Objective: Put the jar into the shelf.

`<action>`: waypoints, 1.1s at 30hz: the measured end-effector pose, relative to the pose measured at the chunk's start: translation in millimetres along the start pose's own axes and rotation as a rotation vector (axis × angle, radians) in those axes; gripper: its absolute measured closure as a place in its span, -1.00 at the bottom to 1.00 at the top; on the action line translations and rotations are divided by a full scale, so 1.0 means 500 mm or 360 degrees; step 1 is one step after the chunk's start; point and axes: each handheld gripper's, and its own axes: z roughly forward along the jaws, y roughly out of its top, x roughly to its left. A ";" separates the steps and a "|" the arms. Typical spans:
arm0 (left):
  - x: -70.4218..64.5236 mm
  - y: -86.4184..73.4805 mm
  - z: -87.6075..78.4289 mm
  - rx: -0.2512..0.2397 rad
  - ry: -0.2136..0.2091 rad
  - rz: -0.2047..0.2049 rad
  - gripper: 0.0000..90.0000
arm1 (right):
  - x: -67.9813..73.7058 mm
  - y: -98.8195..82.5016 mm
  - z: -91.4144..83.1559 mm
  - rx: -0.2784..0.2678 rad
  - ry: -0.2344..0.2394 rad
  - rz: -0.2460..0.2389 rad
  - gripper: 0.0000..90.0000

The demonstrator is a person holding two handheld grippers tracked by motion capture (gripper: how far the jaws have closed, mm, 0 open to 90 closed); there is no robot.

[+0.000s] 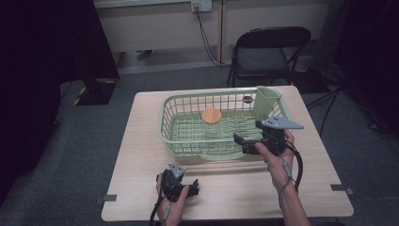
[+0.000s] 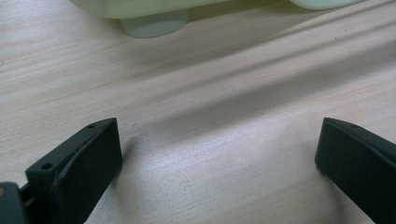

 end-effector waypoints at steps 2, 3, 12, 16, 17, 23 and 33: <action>0.000 0.000 0.000 -0.0001 0.0000 0.0000 -0.99 | 0.002 -0.010 -0.004 -0.0003 -0.0004 0.0008 -0.95; 0.000 0.000 0.000 -0.0001 0.0000 0.0000 -0.99 | 0.003 -0.016 -0.007 0.0000 0.0000 0.0013 -0.95; 0.000 0.000 0.000 -0.0001 0.0000 0.0000 -0.99 | 0.005 -0.073 -0.034 -0.0009 -0.0041 0.0068 -0.95; 0.000 0.000 0.000 -0.0001 0.0000 0.0001 -0.99 | 0.006 -0.100 -0.048 -0.0026 -0.0075 0.0095 -0.95; 0.000 0.000 0.000 0.0000 0.0000 0.0000 -0.99 | 0.006 -0.108 -0.053 -0.0027 -0.0084 0.0105 -0.95; 0.000 0.000 0.000 -0.0001 0.0000 -0.0002 -0.99 | 0.007 -0.146 -0.070 0.0002 -0.0178 0.0097 -0.95; 0.000 0.000 0.000 -0.0001 0.0000 0.0000 -0.99 | 0.009 -0.211 -0.056 0.0114 -0.0267 0.0098 -0.95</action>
